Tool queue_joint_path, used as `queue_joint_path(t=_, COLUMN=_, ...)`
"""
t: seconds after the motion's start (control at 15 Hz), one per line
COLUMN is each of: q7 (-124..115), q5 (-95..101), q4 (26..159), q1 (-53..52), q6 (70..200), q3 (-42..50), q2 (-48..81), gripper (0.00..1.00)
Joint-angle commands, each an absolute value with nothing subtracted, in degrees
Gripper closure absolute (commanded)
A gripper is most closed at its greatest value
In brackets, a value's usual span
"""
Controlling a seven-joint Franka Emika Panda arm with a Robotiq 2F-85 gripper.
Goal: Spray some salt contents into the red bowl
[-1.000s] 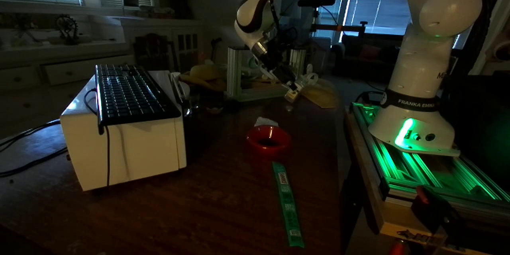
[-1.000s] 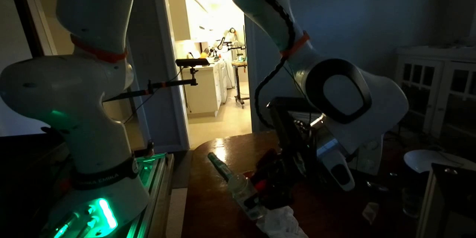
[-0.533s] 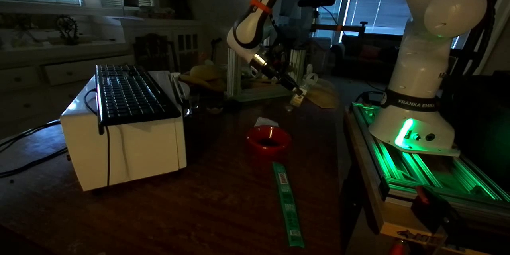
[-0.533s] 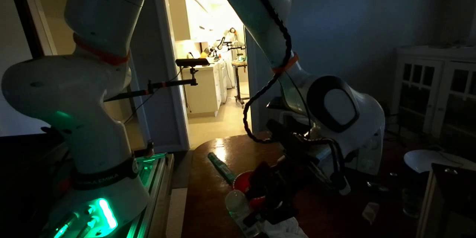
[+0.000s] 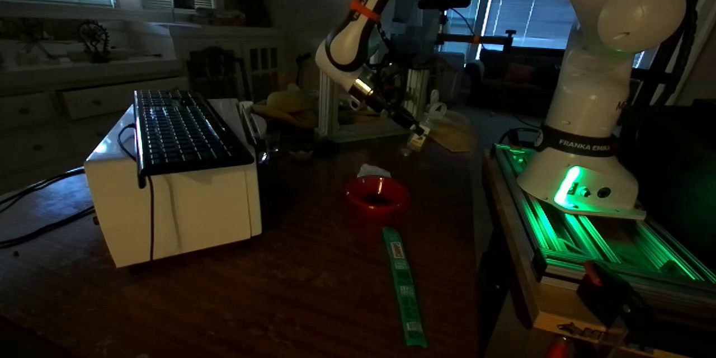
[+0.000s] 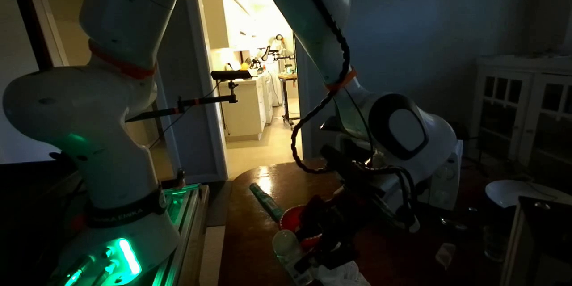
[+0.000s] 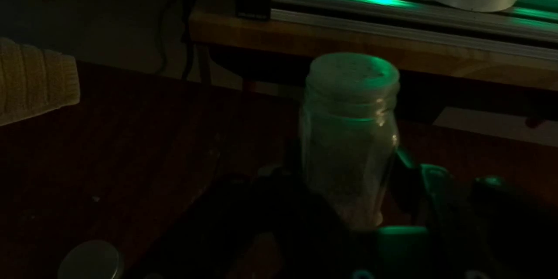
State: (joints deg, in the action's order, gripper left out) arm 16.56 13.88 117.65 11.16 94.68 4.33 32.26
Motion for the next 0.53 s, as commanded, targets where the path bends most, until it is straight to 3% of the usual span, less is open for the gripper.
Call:
queue_joint_path(t=0.0, q7=19.40, q5=16.38, q4=113.43, q1=11.13, q6=93.93, q3=4.62, q2=35.87, gripper=0.76)
queue_joint_path(t=0.47, q7=21.58, q5=19.73, q4=105.13, q1=10.91, q6=92.56, q3=4.68, q2=45.37, gripper=0.76)
